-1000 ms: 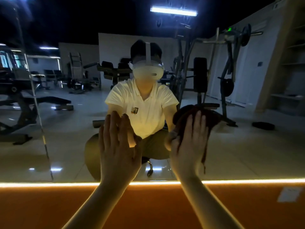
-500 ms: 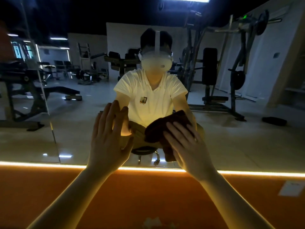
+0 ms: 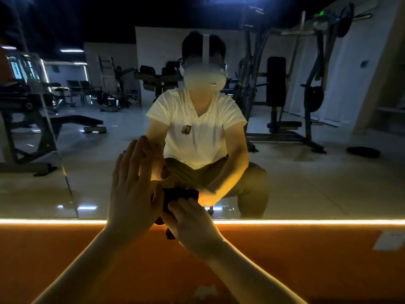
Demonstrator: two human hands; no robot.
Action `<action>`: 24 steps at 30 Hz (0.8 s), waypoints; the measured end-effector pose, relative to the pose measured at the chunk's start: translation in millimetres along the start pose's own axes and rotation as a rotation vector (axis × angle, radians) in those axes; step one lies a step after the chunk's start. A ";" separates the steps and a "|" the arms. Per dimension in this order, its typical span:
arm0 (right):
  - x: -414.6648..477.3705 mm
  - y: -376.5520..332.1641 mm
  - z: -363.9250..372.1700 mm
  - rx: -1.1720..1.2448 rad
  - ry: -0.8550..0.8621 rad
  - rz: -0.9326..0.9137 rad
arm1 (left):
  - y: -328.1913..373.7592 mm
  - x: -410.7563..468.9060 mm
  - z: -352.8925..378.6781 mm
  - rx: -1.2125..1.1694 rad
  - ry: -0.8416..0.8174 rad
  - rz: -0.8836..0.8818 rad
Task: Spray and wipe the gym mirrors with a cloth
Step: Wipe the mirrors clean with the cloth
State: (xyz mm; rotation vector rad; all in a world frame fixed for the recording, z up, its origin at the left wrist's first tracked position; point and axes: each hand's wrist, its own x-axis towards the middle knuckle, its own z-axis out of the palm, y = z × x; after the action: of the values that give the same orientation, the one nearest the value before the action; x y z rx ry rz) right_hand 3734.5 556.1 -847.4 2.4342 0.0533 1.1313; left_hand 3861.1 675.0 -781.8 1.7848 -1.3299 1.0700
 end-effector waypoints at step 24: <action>5.2 28.9 -30.0 0.116 0.031 0.172 | 29.7 0.1 16.4 -0.125 -0.007 0.032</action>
State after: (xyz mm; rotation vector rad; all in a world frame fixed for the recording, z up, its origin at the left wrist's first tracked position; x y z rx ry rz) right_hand 3711.5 542.8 -814.9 2.5637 -0.0847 1.2722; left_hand 3836.1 652.9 -788.1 1.6821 -1.4030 0.9760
